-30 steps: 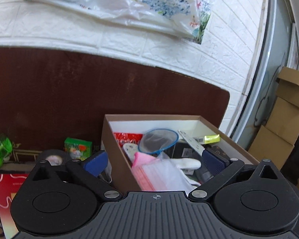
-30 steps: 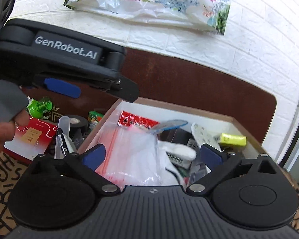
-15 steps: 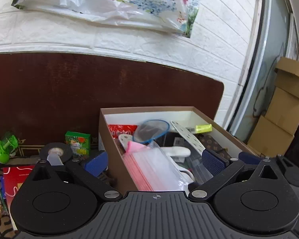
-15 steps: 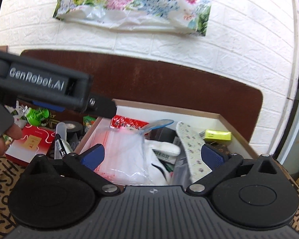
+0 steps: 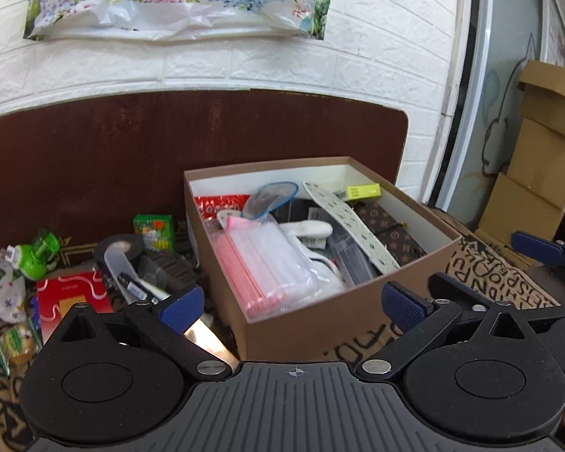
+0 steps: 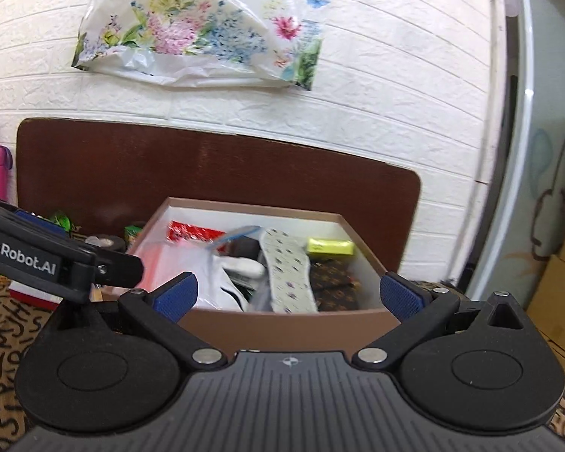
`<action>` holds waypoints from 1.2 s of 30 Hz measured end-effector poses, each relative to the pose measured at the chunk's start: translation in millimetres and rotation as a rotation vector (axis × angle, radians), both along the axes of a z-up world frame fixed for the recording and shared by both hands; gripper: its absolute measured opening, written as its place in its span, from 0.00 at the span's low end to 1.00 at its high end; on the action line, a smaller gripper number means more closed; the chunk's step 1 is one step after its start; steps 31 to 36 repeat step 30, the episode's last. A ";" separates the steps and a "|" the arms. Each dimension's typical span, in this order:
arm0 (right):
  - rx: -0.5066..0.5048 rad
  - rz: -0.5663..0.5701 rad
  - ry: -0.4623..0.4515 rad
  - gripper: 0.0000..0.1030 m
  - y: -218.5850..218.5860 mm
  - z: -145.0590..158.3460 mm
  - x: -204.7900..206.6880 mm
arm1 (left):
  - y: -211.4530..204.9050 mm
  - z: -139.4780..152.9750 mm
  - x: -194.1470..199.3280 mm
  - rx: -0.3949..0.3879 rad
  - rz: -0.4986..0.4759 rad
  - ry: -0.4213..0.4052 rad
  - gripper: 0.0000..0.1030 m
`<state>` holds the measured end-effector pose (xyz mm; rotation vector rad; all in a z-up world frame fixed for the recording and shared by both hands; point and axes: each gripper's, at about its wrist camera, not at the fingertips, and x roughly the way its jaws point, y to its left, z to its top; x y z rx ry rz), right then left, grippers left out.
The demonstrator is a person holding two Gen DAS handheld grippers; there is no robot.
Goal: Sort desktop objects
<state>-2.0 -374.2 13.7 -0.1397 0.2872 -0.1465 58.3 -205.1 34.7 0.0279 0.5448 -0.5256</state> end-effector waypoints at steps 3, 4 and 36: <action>-0.008 -0.022 0.016 0.99 -5.3 -2.0 -15.3 | 0.0 -1.2 -13.1 -0.003 0.005 0.013 1.00; -0.009 -0.027 0.022 0.99 -6.5 -2.4 -19.9 | 0.2 -1.1 -16.6 -0.005 0.003 0.016 1.00; -0.013 -0.004 0.064 0.99 1.9 -12.0 -68.1 | -12.1 5.4 -78.4 0.032 -0.056 -0.039 1.00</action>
